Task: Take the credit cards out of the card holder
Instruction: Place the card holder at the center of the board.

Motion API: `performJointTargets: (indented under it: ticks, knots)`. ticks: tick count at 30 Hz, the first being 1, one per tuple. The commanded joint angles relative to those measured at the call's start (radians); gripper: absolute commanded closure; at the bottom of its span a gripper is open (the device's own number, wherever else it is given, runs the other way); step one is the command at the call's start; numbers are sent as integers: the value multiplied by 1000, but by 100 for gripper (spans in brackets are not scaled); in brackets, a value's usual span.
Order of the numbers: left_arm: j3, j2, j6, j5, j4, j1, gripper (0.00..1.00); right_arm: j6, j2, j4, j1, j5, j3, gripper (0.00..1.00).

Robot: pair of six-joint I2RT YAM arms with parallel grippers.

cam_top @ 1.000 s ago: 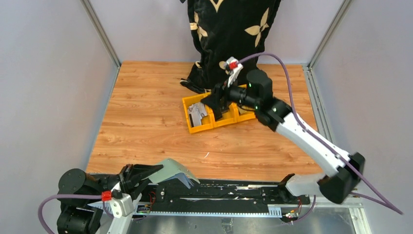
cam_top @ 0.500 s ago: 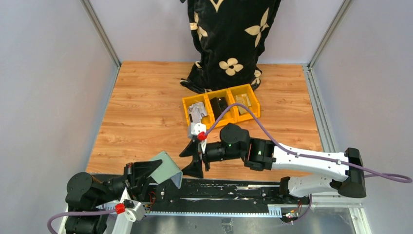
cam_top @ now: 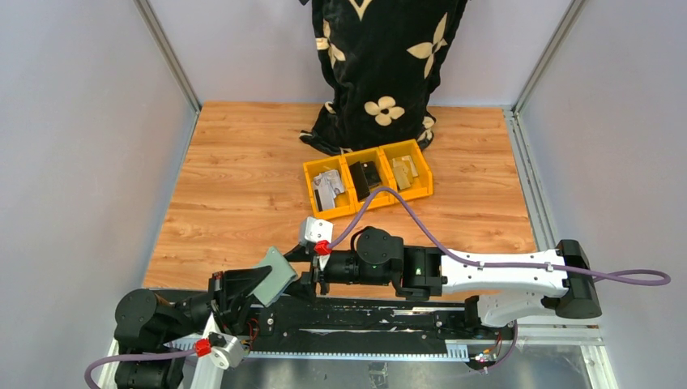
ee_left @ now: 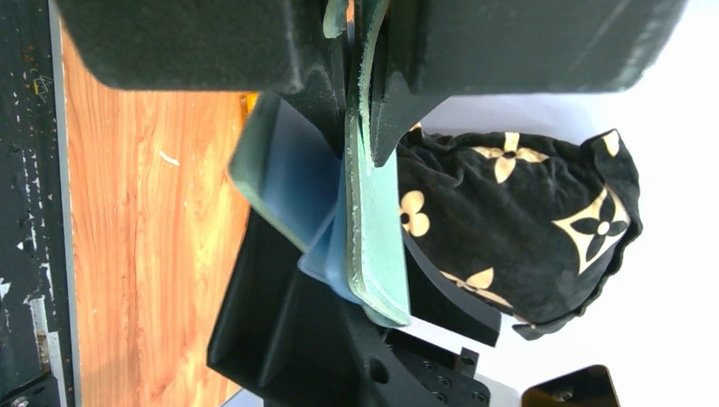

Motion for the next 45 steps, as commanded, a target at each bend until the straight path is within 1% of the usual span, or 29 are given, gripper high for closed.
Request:
performJointTargets:
  ticks: [1, 4, 7, 10, 11, 14, 17, 19, 22, 25, 27, 32, 33, 35, 36, 37, 38, 39, 40, 41, 43, 45]
  knots:
    - [-27, -25, -59, 71, -2, 7, 100, -36, -23, 187, 7, 162, 30, 38]
    - [-42, -25, -94, 92, -2, 8, 100, -52, -7, 178, 6, 159, 65, 38]
    - [-61, -19, -137, 92, -3, 7, 100, -59, 13, 127, 7, 165, 95, 39]
    - [-98, 9, -189, 24, -3, 8, 100, -44, 7, 88, 5, 231, 74, 38]
    - [-114, 23, -175, -16, -16, 8, 100, -36, -9, 69, 4, 266, 55, 36]
    - [-161, 61, -6, -86, -97, 8, 100, 6, -85, 36, -14, 348, -25, 31]
    - [-229, 91, 109, -149, -113, 8, 100, 68, -198, -8, -30, 399, -122, 27]
    - [-263, 119, 287, -195, -150, 8, 100, 91, -280, -39, -35, 436, -180, 25]
    - [-318, 170, 494, -275, -160, 6, 100, 128, -389, -97, -47, 511, -248, 21]
    - [-369, 220, 706, -345, -162, 6, 100, 155, -466, -150, -63, 576, -292, 18]
    - [-399, 254, 821, -380, -162, 6, 100, 163, -498, -177, -72, 608, -311, 17]
    - [-446, 340, 931, -441, -161, 5, 100, 192, -533, -246, -103, 647, -315, 16]
    - [-464, 361, 980, -464, -161, 5, 95, 194, -533, -249, -106, 652, -313, 16]
    - [-492, 395, 1060, -512, -159, 4, 66, 195, -531, -282, -111, 666, -308, 15]
    - [-505, 404, 1096, -534, -159, 5, 57, 194, -529, -295, -110, 676, -305, 14]
    - [-516, 407, 1117, -550, -150, 5, 46, 192, -526, -307, -111, 690, -303, 12]
    - [-524, 407, 1109, -557, -124, 5, 31, 190, -522, -323, -113, 706, -301, 12]
    - [-527, 405, 1081, -560, -106, 5, 13, 189, -518, -334, -115, 728, -299, 12]
    - [-524, 403, 1043, -563, -78, 5, 2, 189, -513, -350, -117, 747, -297, 12]
    - [-516, 405, 1008, -568, -57, 5, 0, 191, -512, -365, -123, 763, -295, 11]
    - [-487, 418, 906, -579, -19, 5, 0, 199, -517, -393, -146, 793, -297, 11]
    - [-443, 443, 757, -595, 14, 4, 0, 206, -533, -413, -176, 818, -304, 11]
